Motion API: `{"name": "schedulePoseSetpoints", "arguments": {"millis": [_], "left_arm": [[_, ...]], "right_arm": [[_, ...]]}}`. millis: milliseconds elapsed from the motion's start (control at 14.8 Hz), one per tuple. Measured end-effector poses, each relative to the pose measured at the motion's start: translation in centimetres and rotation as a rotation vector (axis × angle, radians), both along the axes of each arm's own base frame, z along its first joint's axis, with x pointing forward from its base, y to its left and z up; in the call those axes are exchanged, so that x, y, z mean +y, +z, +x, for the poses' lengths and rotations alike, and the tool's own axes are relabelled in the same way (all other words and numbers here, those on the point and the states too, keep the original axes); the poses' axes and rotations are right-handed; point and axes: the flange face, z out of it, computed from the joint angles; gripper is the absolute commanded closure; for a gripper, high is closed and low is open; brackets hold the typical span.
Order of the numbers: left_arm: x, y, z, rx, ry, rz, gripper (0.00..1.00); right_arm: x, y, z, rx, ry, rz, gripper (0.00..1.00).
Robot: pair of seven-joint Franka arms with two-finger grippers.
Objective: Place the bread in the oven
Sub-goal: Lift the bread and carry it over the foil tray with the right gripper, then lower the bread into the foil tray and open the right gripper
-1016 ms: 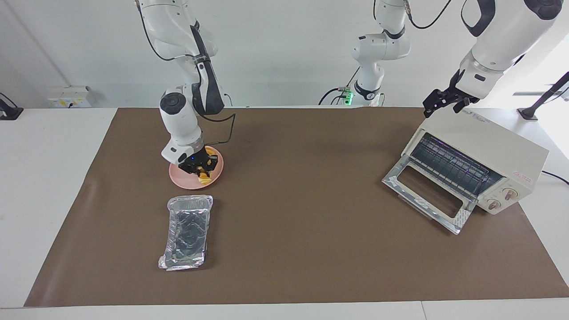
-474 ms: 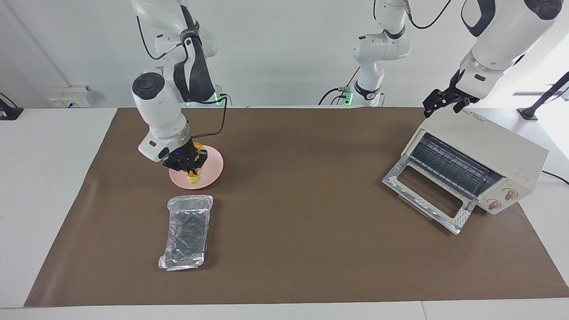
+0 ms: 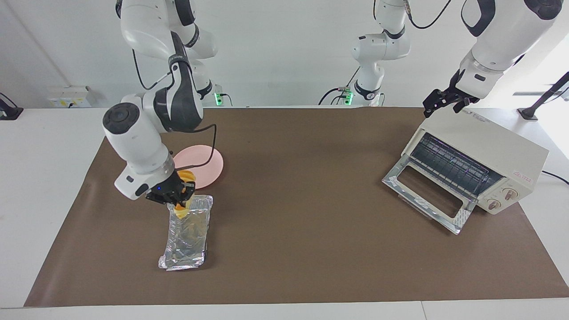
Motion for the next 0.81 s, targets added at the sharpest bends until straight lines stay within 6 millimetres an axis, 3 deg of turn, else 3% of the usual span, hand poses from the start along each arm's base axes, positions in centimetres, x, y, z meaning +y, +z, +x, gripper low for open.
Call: {"name": "schedulePoseSetpoints", "arguments": {"millis": [135,271,406,474,542,610,813], "left_arm": [[0.0,0.0,0.0,0.0,0.0,0.0,0.0],[0.0,0.0,0.0,0.0,0.0,0.0,0.0],[0.0,0.0,0.0,0.0,0.0,0.0,0.0],[0.0,0.0,0.0,0.0,0.0,0.0,0.0],[0.0,0.0,0.0,0.0,0.0,0.0,0.0],[0.0,0.0,0.0,0.0,0.0,0.0,0.0],[0.0,0.0,0.0,0.0,0.0,0.0,0.0]], "right_arm": [[0.2,-4.0,2.5,-0.009,0.0,0.001,1.0],[0.2,-7.3,3.7,-0.016,0.0,-0.003,1.0],[0.4,-8.8,4.3,-0.047,0.006,-0.008,1.0],[0.4,-9.1,4.4,-0.057,0.007,-0.01,0.89],[0.3,-9.4,4.4,-0.062,0.006,-0.01,0.34],[0.2,-9.7,4.3,-0.061,0.004,-0.01,0.12],[-0.4,-9.5,4.2,-0.042,-0.016,0.002,0.07]]}}
